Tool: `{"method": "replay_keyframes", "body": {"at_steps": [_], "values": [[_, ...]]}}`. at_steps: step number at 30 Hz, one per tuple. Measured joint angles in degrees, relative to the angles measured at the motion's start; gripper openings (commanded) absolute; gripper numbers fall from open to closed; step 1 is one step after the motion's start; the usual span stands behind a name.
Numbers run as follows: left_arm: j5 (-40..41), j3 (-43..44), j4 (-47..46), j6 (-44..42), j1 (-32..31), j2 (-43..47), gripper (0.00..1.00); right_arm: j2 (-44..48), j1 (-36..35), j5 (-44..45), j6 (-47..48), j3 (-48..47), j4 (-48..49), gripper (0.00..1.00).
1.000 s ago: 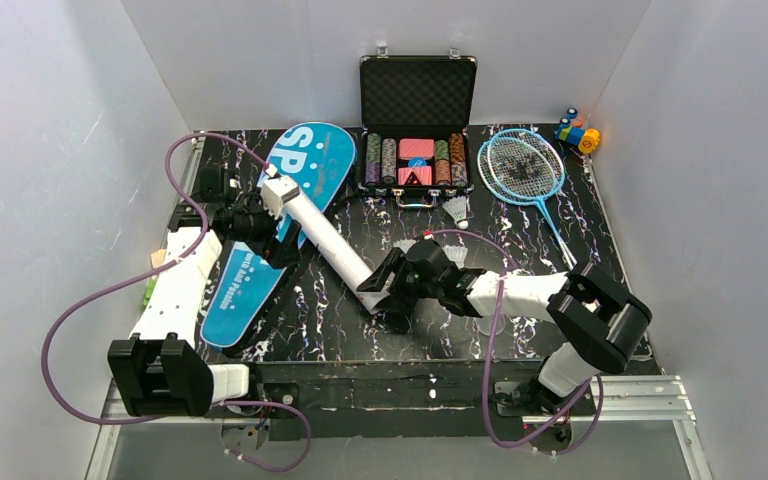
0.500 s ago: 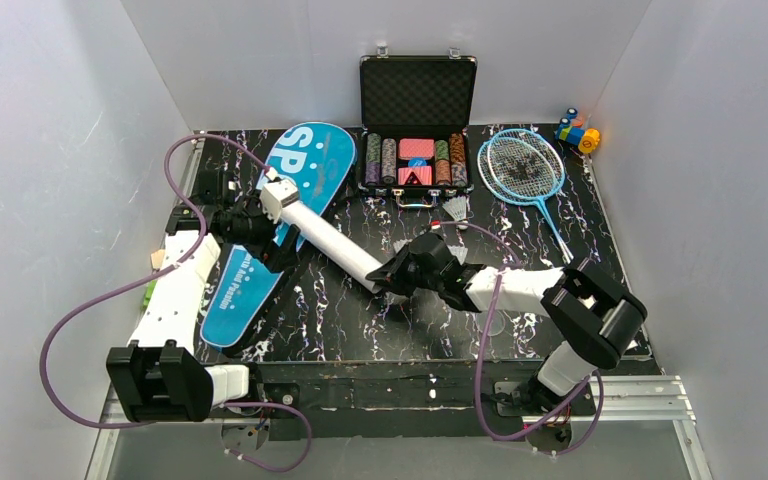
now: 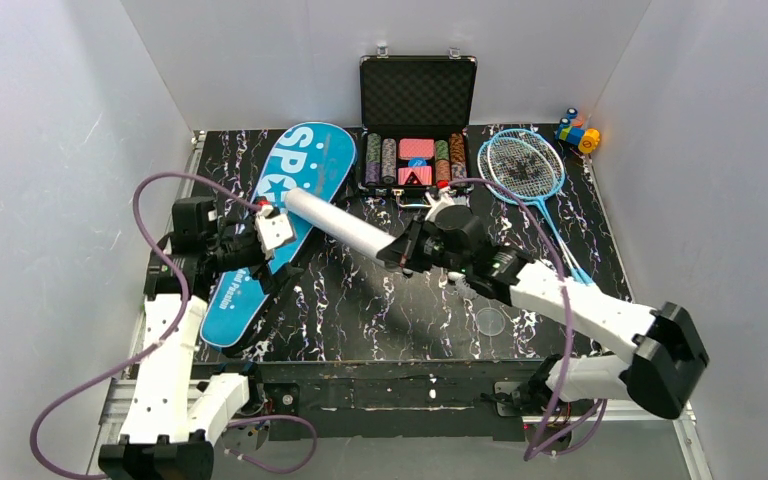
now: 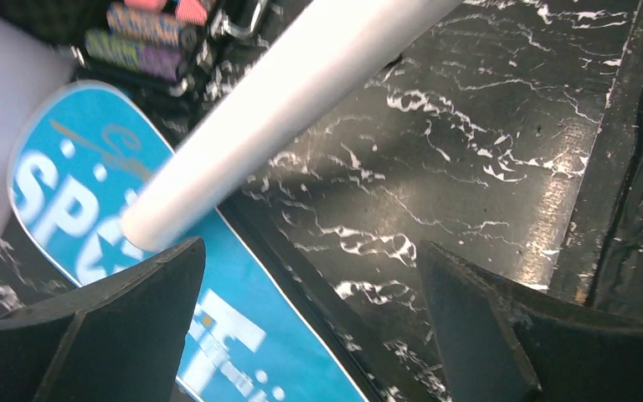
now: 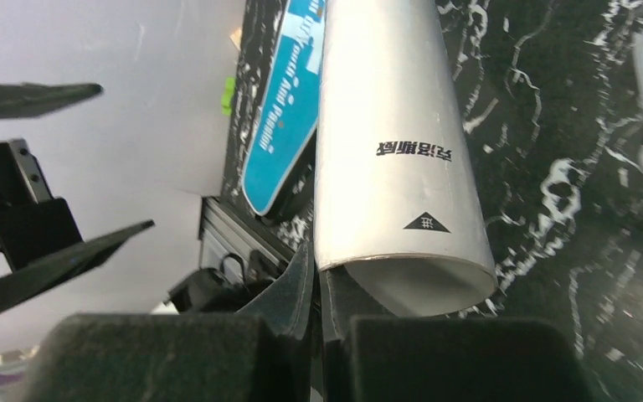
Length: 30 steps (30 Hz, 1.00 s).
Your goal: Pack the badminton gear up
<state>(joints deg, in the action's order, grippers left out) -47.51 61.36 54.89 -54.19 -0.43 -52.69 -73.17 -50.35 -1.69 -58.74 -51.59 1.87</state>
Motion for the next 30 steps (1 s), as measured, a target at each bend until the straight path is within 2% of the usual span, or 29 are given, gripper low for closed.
{"method": "replay_keyframes", "body": {"at_steps": [4,11,15,18,23,30], "values": [[-6.4,-1.9,-1.4,-5.6,0.0,2.9,0.98,5.0,0.1,-1.5,6.1,-0.9,-9.2,0.01],[-16.0,-2.1,-1.0,-14.6,-0.6,-0.4,0.98,11.2,0.1,-5.2,12.7,-4.4,-20.5,0.01],[-15.2,-2.1,3.0,-22.1,-5.8,-2.3,0.98,12.7,-0.3,-6.7,14.1,-7.1,-24.0,0.01],[-13.8,-2.2,4.1,-24.2,-10.2,-3.7,0.98,12.4,-1.7,-7.0,14.8,-8.9,-25.9,0.01],[-10.6,-3.7,0.3,-23.3,-15.0,-6.4,0.98,9.9,-5.6,-6.4,15.8,-11.5,-27.6,0.01],[-7.0,-6.8,-9.4,-18.2,-16.9,-9.7,0.98,9.3,-9.3,-3.9,16.9,-13.9,-30.1,0.01]]}}
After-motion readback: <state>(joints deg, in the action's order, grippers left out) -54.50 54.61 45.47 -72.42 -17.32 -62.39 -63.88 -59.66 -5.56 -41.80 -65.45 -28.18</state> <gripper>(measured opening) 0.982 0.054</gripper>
